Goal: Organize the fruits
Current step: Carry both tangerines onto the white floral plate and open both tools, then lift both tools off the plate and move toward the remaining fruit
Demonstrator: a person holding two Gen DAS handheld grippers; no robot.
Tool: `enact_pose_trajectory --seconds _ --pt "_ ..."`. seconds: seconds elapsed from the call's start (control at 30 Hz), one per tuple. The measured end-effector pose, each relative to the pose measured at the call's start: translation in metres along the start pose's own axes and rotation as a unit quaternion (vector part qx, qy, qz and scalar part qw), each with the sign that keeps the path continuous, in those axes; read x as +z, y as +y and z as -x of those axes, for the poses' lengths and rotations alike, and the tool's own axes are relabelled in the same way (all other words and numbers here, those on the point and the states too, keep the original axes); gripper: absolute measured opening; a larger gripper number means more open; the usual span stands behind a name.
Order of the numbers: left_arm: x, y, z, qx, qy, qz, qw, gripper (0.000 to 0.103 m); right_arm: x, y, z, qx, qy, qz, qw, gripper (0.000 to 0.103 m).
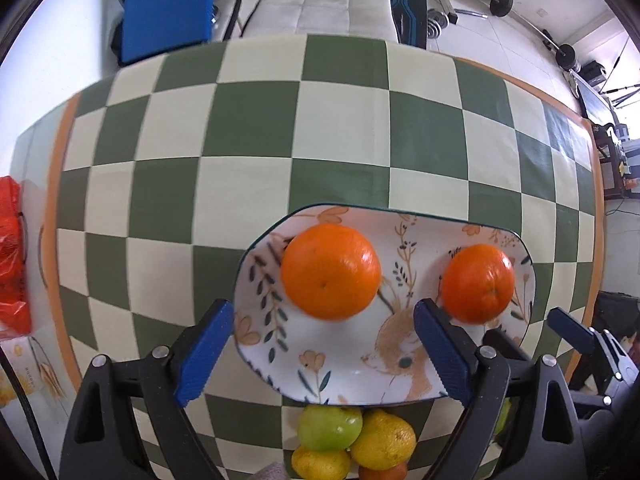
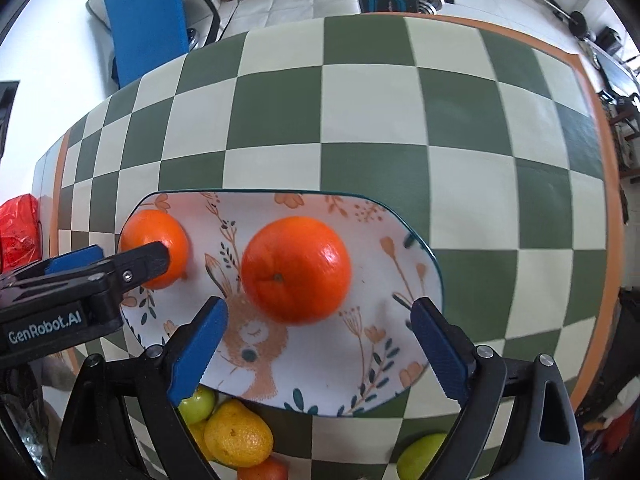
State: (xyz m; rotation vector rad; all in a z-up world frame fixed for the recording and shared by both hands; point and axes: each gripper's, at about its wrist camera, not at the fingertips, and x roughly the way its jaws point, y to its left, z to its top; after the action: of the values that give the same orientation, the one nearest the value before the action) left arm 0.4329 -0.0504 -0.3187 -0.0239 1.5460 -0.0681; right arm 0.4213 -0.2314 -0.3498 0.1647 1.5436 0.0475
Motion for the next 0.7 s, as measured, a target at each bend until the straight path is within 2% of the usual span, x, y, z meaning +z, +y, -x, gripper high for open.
enact_pose_trajectory --seconds 0.2,0.5,0.7 --pt "-0.042 -0.001 0.041 0.025 -0.060 -0.001 0.9979 0.092 -0.027 -0.008 0.032 -0.011 -0.030 -0.024 0.999 0.095" --pt "-0.089 -0.002 0.090 0.025 -0.118 0.007 0.9927 0.092 -0.080 0.000 0.088 -0.030 -0.083 -0.014 0.996 0.095" --pt "-0.120 -0.001 0.121 0.036 -0.158 -0.006 0.9868 0.092 -0.112 0.007 0.128 -0.032 -0.125 -0.012 0.992 0.095"
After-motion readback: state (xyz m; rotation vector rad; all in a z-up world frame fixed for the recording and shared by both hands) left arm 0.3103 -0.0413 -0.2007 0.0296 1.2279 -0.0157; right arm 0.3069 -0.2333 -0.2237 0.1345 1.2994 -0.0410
